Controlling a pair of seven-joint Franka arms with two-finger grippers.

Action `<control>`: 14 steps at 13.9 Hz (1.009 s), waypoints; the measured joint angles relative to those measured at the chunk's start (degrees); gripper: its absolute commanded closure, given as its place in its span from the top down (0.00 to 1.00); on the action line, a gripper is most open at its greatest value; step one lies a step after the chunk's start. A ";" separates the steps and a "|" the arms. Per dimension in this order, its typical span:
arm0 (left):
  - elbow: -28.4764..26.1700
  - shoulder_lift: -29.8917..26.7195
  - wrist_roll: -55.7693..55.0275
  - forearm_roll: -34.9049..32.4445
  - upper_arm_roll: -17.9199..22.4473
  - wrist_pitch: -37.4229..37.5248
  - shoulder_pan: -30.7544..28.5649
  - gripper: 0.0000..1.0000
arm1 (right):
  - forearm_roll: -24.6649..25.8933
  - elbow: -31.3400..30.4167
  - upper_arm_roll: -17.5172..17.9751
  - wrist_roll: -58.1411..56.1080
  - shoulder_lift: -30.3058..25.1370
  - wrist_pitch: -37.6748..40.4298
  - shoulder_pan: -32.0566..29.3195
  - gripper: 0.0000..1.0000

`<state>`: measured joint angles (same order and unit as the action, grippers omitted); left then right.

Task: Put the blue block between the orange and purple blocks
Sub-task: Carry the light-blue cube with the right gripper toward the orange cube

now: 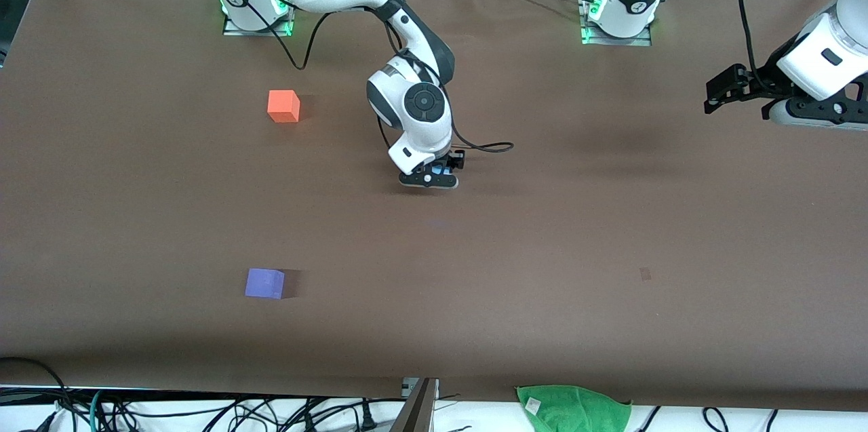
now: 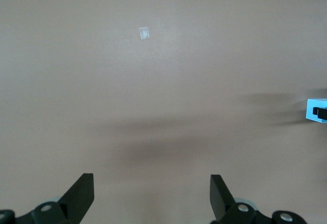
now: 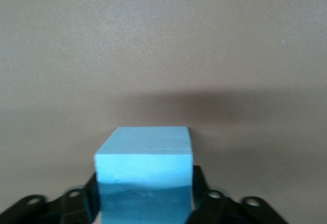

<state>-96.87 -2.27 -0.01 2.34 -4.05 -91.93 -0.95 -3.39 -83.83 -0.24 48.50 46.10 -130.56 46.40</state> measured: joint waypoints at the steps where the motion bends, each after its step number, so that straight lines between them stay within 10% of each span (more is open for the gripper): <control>1: 0.00 0.00 0.00 0.00 0.00 0.00 0.00 1.00 | 0.00 0.09 -0.02 -0.07 -0.01 -0.12 0.00 0.50; 10: 0.01 0.00 0.00 0.00 -0.11 0.08 0.02 1.00 | -0.03 0.96 -1.55 -17.09 -8.48 14.66 -11.93 0.51; 14: 0.02 0.00 0.00 0.00 -0.38 0.10 0.03 1.00 | -0.12 -10.63 -3.48 -31.90 -16.21 13.59 -20.36 0.51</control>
<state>-96.86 -2.27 -0.01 2.34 -4.43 -91.83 -0.93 -3.51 -94.47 -3.72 16.61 29.90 -116.97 26.05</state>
